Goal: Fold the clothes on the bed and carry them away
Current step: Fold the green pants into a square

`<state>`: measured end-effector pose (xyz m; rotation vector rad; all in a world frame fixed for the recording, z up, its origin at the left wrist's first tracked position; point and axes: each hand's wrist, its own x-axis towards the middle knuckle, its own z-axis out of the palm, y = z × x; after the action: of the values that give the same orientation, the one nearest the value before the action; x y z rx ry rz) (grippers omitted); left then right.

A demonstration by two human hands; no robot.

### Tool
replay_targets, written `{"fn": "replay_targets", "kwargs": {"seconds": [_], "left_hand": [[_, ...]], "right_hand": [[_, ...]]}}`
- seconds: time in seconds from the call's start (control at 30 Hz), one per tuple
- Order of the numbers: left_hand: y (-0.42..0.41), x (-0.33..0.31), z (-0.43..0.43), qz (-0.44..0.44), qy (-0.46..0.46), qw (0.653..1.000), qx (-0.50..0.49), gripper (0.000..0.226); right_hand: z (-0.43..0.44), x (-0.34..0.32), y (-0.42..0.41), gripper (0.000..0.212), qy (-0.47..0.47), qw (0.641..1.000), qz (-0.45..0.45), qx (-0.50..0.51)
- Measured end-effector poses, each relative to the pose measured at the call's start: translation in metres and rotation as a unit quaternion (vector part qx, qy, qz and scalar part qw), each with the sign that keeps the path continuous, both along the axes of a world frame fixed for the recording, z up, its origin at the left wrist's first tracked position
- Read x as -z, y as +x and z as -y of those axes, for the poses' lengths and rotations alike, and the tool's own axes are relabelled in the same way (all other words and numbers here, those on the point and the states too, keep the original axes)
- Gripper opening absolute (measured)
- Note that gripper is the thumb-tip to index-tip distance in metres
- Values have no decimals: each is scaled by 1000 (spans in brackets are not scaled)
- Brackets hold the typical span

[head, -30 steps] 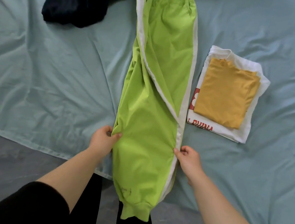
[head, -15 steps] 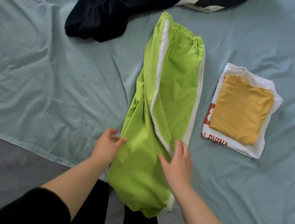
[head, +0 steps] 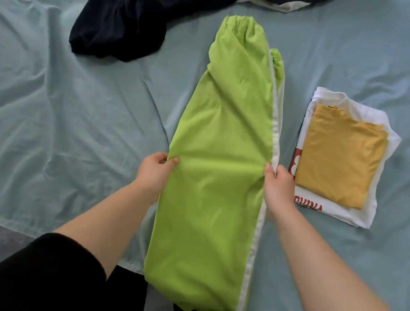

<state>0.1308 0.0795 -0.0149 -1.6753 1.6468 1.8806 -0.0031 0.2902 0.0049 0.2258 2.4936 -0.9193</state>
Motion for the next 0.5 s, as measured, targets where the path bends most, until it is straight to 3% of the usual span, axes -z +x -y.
{"fn": "replay_targets", "kwargs": {"seconds": [0.1,0.2,0.3,0.4,0.5], "left_hand": [[-12,-4,5,-3,123,992,-38,30],[-33,-10,10,3,245,965,-98,47],[-46,-14,7,7,317,935,-160,41],[-43,-16,10,-23,336,900,-277,27],[-34,-17,21,-64,326,881,-337,18]], "right_hand": [[-9,6,-13,30,-61,992,108,6],[3,4,-32,26,-129,984,107,53],[20,5,-55,40,-167,978,108,66],[29,10,-75,15,-212,967,112,86],[28,12,-84,11,-209,966,101,116]]}}
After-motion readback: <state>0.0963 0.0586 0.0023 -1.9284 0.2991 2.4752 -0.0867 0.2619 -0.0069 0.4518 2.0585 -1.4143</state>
